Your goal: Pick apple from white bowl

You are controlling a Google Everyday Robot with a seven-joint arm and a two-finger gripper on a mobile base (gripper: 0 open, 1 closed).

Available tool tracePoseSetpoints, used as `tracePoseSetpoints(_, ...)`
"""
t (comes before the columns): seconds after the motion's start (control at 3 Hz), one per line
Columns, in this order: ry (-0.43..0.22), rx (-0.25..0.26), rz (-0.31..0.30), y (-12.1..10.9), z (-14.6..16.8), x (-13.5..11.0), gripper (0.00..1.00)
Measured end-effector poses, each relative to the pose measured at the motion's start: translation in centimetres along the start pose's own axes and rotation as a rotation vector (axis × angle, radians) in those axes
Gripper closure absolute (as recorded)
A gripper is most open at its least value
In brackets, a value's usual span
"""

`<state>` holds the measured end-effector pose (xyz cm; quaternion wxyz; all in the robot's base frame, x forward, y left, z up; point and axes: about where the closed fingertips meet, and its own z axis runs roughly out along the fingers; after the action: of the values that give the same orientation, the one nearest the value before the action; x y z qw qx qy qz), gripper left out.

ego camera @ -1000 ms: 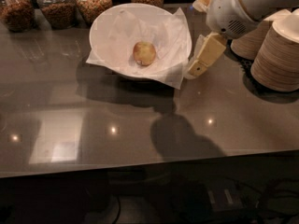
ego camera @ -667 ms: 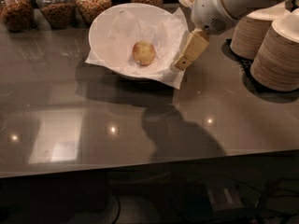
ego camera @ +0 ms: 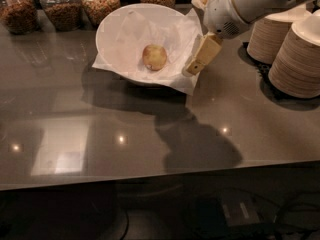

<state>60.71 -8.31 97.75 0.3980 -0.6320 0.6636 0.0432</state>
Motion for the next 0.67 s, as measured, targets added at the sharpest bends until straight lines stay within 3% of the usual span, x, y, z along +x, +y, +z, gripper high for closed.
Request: tracePoseSetpoints(0.67, -0.034, -0.010, 0.002, -2.9, 4.9, 1.7, 0.00)
